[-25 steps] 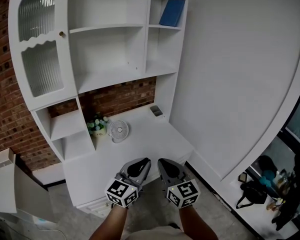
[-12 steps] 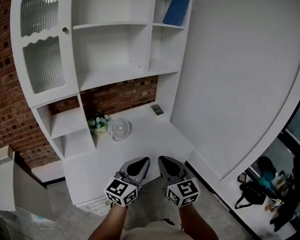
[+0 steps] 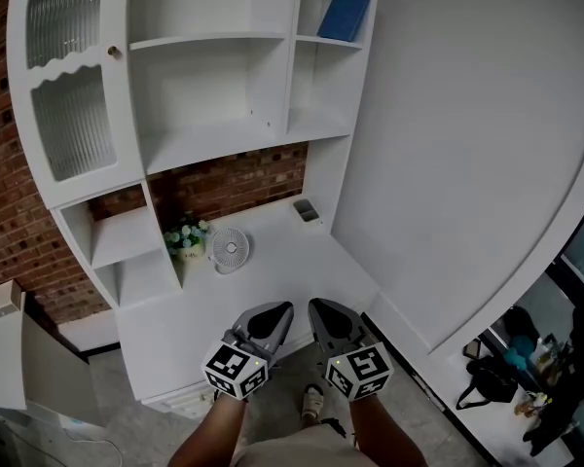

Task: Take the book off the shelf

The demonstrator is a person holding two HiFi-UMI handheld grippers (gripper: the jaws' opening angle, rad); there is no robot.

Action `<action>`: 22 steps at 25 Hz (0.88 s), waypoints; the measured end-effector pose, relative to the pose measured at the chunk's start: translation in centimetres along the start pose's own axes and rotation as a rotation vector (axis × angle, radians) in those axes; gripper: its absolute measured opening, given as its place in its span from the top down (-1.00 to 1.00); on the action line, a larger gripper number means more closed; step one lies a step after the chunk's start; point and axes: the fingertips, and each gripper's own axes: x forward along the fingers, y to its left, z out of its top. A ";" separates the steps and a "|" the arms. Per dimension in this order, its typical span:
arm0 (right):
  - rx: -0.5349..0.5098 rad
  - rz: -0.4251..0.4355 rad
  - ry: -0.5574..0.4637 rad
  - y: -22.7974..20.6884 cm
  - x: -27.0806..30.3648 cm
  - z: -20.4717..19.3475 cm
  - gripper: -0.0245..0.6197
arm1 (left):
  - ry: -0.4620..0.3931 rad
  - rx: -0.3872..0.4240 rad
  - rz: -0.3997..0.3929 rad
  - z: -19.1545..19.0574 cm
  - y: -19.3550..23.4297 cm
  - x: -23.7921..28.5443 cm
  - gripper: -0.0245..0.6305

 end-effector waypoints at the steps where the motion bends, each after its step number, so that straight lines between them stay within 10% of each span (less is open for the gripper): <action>1: 0.002 0.004 0.002 -0.5 0.3 -0.2 0.87 | 0.003 0.000 0.002 -0.3 0.3 0.5 0.90; 22: 0.111 0.059 0.047 -12.7 10.5 -4.6 0.87 | 0.055 -0.044 0.025 -4.6 9.0 14.6 0.90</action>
